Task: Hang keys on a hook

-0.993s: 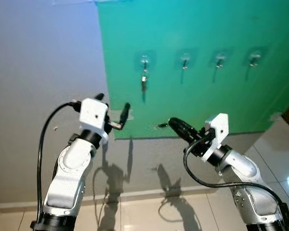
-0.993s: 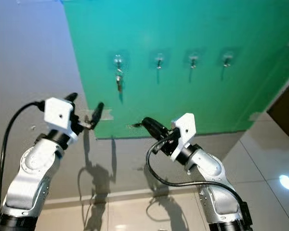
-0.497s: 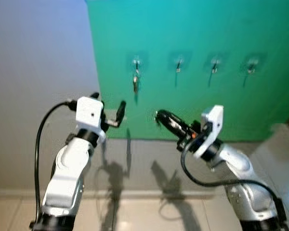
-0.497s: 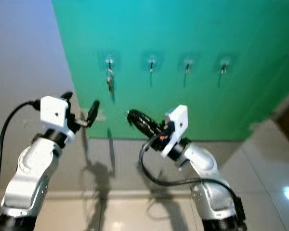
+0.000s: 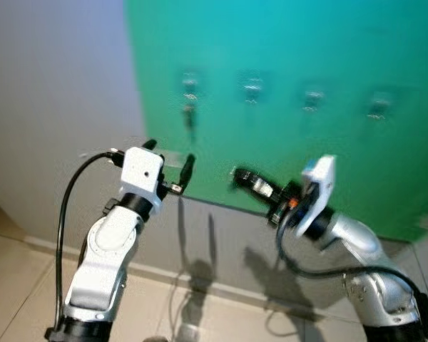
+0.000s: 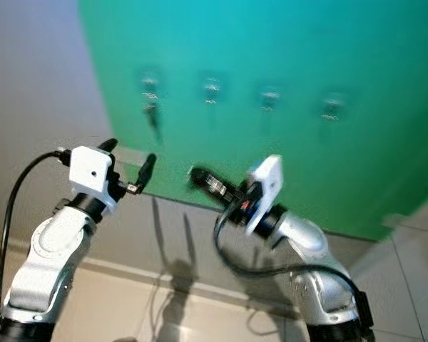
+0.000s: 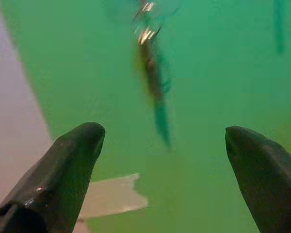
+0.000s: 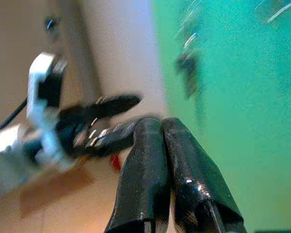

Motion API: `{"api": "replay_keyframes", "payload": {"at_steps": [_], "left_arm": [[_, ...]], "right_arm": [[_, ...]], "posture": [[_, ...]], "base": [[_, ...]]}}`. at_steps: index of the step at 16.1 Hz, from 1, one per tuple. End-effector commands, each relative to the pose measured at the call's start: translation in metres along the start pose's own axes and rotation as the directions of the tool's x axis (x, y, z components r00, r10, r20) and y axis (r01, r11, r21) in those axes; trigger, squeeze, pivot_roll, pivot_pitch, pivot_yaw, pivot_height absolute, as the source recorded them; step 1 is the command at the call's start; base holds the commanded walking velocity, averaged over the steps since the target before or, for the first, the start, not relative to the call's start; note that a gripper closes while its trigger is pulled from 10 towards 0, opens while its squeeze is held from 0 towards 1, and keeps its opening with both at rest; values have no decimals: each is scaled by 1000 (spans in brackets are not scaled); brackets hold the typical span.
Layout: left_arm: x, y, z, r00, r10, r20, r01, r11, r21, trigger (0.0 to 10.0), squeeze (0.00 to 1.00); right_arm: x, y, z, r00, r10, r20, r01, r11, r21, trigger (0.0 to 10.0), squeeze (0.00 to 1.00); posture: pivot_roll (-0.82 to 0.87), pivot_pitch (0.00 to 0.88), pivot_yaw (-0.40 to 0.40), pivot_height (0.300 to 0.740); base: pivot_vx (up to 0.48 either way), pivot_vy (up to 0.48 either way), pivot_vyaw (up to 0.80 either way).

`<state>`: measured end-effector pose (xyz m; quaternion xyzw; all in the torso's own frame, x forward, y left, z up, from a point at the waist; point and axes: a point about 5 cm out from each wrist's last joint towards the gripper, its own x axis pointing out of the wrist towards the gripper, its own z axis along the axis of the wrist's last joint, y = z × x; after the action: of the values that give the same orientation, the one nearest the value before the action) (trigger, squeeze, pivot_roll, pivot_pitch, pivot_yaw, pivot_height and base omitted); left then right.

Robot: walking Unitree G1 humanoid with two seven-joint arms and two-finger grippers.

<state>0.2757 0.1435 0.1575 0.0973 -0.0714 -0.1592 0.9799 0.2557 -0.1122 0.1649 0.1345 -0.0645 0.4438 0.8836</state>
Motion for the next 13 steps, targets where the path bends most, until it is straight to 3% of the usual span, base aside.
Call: {"api": "replay_keyframes", "payload": {"at_steps": [1, 5, 8, 11, 13], "left_arm": [[1, 8, 6, 1000, 6, 16, -7, 999, 36, 10000, 0], [2, 14, 7, 1000, -7, 25, 6, 998, 65, 10000, 0], [6, 13, 17, 995, -53, 88, 52, 999, 14, 10000, 0], [0, -8, 22, 958, -259, 119, 264, 964, -24, 10000, 0], [-3, -15, 20, 940, -325, 107, 333, 941, -64, 10000, 0]], "right_arm": [[5, 2, 7, 999, -1, 33, 1, 1000, -6, 10000, 0], [13, -2, 11, 996, -63, 66, 65, 998, -18, 10000, 0], [26, -13, 12, 982, -171, 80, 174, 984, -27, 10000, 0], [34, -22, 22, 963, -237, 127, 240, 971, -9, 10000, 0], [36, -25, 27, 960, -238, 147, 241, 970, -3, 10000, 0]], "posture": [[8, 0, -13, 740], [20, 0, -3, 740], [26, 0, -3, 740], [28, 0, -8, 740], [29, 0, -10, 740]], "base": [[0, 0, 0], [0, 0, 0], [0, 0, 0], [0, 0, 0], [0, 0, 0]]}}
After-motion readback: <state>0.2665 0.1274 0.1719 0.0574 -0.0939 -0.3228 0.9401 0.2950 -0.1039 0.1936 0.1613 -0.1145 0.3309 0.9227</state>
